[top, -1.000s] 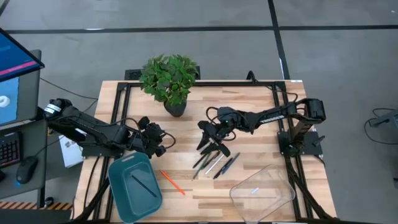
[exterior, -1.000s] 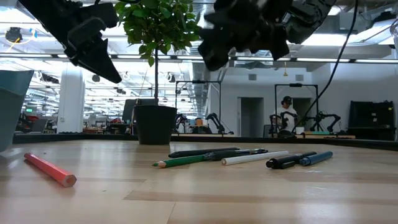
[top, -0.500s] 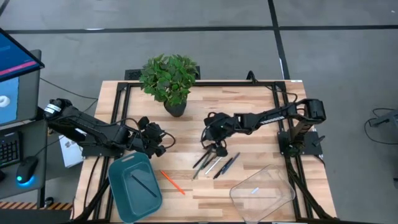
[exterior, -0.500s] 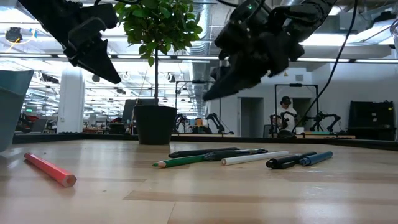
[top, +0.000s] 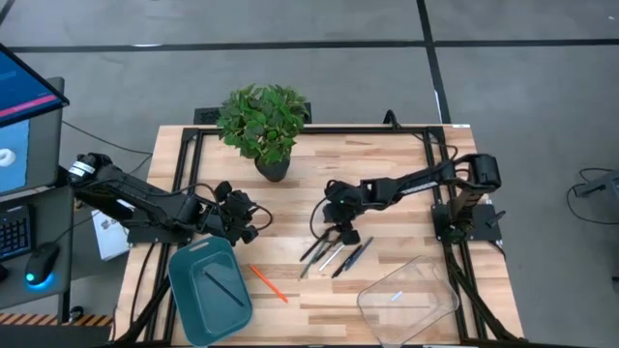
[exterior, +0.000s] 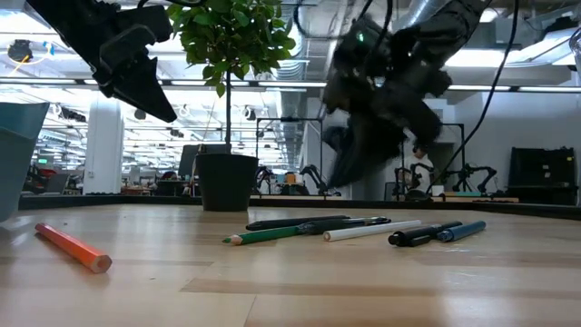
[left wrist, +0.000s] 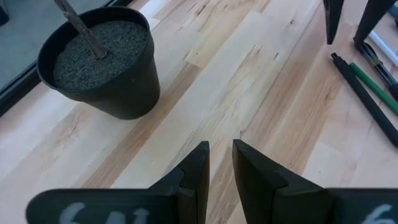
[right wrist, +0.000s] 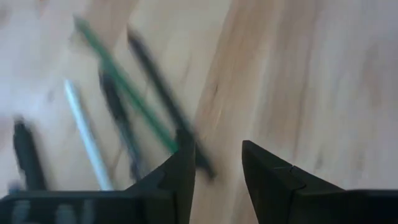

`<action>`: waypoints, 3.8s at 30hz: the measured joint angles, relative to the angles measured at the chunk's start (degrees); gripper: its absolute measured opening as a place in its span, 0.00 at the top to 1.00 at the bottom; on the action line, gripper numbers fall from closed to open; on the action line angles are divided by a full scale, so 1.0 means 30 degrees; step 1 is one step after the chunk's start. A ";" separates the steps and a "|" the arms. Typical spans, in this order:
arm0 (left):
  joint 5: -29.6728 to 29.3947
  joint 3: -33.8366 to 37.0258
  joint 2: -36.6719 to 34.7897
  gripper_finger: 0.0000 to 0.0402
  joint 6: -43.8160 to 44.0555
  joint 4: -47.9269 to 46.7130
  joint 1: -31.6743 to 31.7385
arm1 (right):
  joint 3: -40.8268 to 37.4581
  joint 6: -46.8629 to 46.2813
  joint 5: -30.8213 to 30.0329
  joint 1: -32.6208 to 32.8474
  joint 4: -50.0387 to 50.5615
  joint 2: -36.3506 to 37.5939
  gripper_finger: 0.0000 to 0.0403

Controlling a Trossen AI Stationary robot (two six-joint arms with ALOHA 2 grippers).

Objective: Sort pens & pencils
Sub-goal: Put the top black pen into the transparent bin

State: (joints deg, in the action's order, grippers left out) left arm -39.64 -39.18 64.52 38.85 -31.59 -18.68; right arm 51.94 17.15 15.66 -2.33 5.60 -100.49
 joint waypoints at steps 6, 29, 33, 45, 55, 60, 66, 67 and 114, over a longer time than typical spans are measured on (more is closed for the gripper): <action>-0.0007 0.0000 0.0004 0.84 0.0000 -0.0221 0.0000 | 0.0058 0.0066 -0.0120 0.0359 -0.0565 -0.1452 0.66; 0.0058 0.0000 0.0004 0.84 0.0226 -0.0357 0.0000 | 0.0152 0.0317 0.0000 0.0526 -0.2874 -0.3165 0.69; 0.0058 0.0000 0.0004 0.84 0.0274 -0.0368 0.0000 | 0.0130 0.0307 -0.0013 0.0636 -0.3526 -0.3374 0.69; 0.0073 0.0000 0.0004 0.84 0.0335 -0.0364 0.0000 | 0.0058 -0.0714 -0.0144 0.0631 -0.5095 -0.3482 0.69; 0.0146 0.0000 0.0004 0.84 0.0321 -0.0372 0.0002 | 0.0066 -0.1219 -0.0235 0.0650 -0.5099 -0.3482 0.69; 0.0146 0.0000 0.0004 0.84 0.0313 -0.0372 0.0000 | 0.0066 -0.1227 -0.0224 0.0650 -0.5083 -0.3482 0.69; 0.0146 0.0000 0.0004 0.84 0.0299 -0.0372 0.0006 | 0.0073 -0.1234 -0.0217 0.0650 -0.5068 -0.3482 0.69; 0.0146 0.0000 0.0004 0.84 0.0299 -0.0372 0.0001 | 0.0073 -0.1234 -0.0217 0.0650 -0.5061 -0.3482 0.69; 0.0146 -0.0007 -0.0003 0.84 0.0947 -0.1472 0.0000 | 0.0051 -0.1241 -0.0166 0.0483 -0.5607 -0.3504 0.81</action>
State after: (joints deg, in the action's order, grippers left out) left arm -39.20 -39.20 64.51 41.69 -36.01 -18.68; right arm 52.10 13.43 15.16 -0.89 -11.22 -111.00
